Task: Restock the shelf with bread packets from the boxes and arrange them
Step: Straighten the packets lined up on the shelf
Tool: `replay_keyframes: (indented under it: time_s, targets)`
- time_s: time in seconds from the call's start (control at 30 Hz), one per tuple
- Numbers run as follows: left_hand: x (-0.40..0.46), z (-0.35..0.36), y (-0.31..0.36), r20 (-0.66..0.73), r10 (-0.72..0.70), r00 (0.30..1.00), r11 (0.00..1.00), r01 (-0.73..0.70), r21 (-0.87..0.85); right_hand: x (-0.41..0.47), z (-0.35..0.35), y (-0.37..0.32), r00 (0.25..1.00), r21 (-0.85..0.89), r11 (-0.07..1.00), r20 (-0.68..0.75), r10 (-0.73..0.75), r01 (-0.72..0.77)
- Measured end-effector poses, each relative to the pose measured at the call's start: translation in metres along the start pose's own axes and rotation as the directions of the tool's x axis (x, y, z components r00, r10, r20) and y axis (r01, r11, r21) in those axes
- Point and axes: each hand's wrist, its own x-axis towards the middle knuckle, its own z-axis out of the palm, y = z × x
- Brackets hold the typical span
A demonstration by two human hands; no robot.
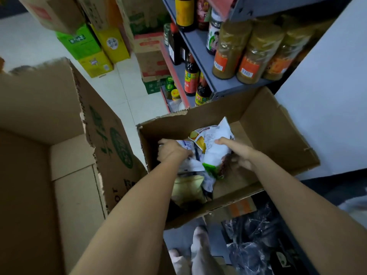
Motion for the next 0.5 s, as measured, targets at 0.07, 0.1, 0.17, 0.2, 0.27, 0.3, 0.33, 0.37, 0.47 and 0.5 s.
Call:
replay_keyframes:
  time_s: [0.07, 0.1, 0.17, 0.2, 0.27, 0.3, 0.33, 0.37, 0.47, 0.5]
  targets:
    - [-0.014, -0.019, 0.006, -0.005, 0.048, 0.999, 0.998, -0.048, -0.040, -0.021, -0.003, -0.008, 0.997, 0.119, 0.991, 0.024, -0.068, 0.065]
    - [-0.023, -0.030, 0.009, 0.001, 0.084, 0.996, 0.995, -0.084, -0.048, -0.034, -0.003, -0.014, 0.994, 0.178, 0.979, 0.030, -0.106, 0.099]
    - [-0.044, -0.052, 0.015, 0.001, 0.186, 0.983, 0.982, -0.186, -0.044, -0.061, 0.001, -0.027, 0.983, 0.267, 0.947, -0.006, -0.182, 0.177]
    - [-0.056, -0.064, 0.018, -0.009, 0.247, 0.969, 0.968, -0.247, -0.040, -0.076, 0.004, -0.033, 0.972, 0.304, 0.925, -0.020, -0.234, 0.229]
    - [-0.086, -0.089, 0.025, -0.021, 0.390, 0.921, 0.918, -0.391, -0.063, -0.109, 0.014, -0.048, 0.951, 0.374, 0.876, -0.057, -0.305, 0.304]
    - [-0.102, -0.101, 0.026, -0.038, 0.452, 0.891, 0.886, -0.454, -0.092, -0.128, 0.019, -0.053, 0.937, 0.428, 0.839, -0.070, -0.341, 0.337]
    - [-0.117, -0.113, 0.025, -0.062, 0.503, 0.862, 0.852, -0.507, -0.132, -0.146, 0.024, -0.058, 0.922, 0.500, 0.784, -0.087, -0.377, 0.368]
    - [-0.130, -0.125, 0.023, -0.079, 0.534, 0.842, 0.824, -0.538, -0.178, -0.166, 0.028, -0.061, 0.908, 0.562, 0.730, -0.101, -0.407, 0.390]
    - [-0.169, -0.163, 0.009, -0.081, 0.541, 0.837, 0.725, -0.513, -0.460, -0.227, 0.035, -0.063, 0.881, 0.654, 0.625, -0.143, -0.451, 0.427]
    - [-0.183, -0.174, 0.005, -0.021, 0.550, 0.835, 0.661, -0.452, -0.599, -0.247, 0.039, -0.063, 0.881, 0.671, 0.603, -0.166, -0.444, 0.431]
